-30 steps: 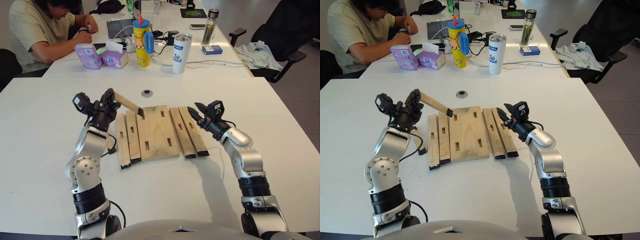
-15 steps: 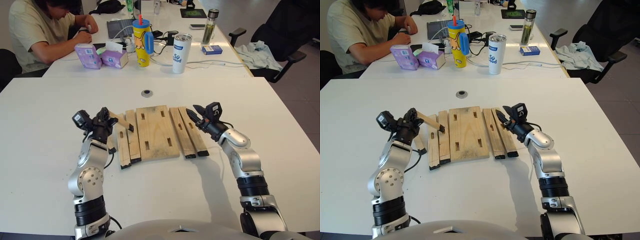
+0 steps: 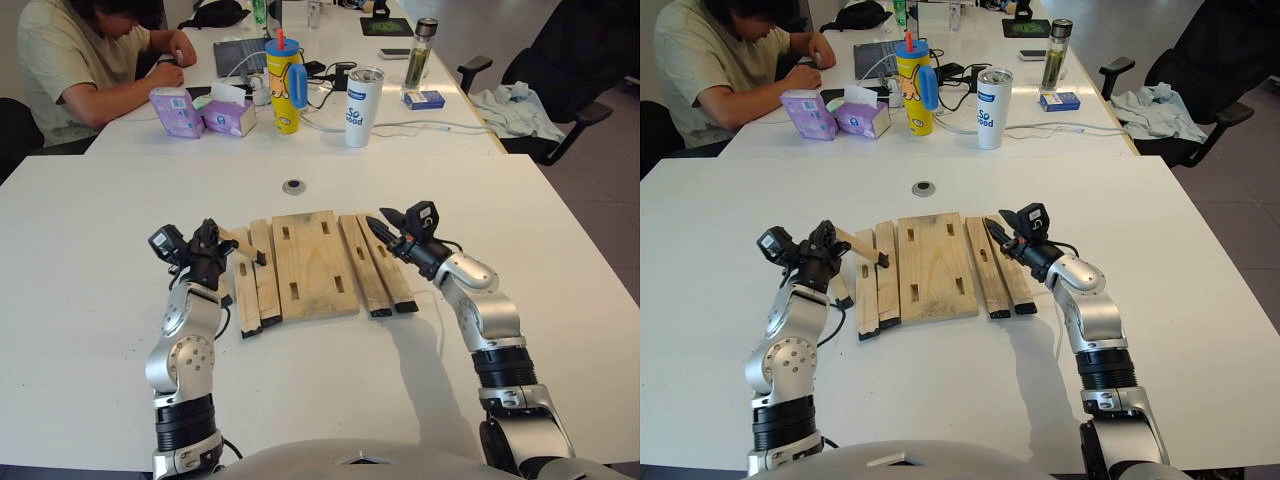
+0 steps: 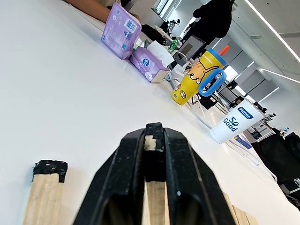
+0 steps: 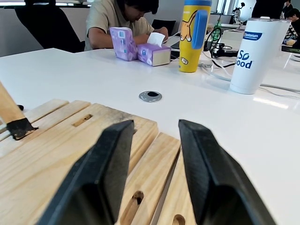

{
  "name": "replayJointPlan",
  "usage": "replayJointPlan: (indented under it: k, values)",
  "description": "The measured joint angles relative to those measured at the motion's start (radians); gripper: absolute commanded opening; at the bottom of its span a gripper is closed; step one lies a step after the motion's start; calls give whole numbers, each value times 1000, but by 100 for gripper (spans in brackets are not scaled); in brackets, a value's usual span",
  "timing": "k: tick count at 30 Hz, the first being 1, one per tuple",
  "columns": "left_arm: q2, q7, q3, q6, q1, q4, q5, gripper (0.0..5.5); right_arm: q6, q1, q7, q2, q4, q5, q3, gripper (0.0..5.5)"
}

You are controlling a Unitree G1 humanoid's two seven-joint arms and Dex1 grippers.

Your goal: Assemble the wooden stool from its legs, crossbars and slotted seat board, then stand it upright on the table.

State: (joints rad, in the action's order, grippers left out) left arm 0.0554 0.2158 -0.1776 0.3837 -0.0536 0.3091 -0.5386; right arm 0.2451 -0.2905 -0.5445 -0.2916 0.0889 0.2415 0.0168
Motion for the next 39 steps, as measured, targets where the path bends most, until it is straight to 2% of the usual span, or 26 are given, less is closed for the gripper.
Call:
replayJointPlan:
  k: [7, 13, 22, 31, 38, 39]
  values:
    - [-116, -3, 102, 47, -7, 34, 207, 44, 13, 1, 4, -1, -20, -12, 11, 177]
    - [-183, -39, 132, 93, -11, 49, 289, 44, 19, 23, 29, 3, -54, -21, 11, 177]
    - [-208, -145, 191, -37, 22, -11, 376, 44, 24, 41, 46, 15, -63, -34, 24, 177]
    - [-189, -214, 175, -210, 58, -84, 391, 44, 23, 38, 46, 15, -54, -37, 29, 177]
    - [-179, -223, 163, -221, 43, -94, 400, 44, 17, 31, 43, 15, -43, -39, 35, 177]
    - [-179, -224, 161, -220, 36, -96, 403, 80, 17, 30, 43, 15, -40, -39, 36, 177]
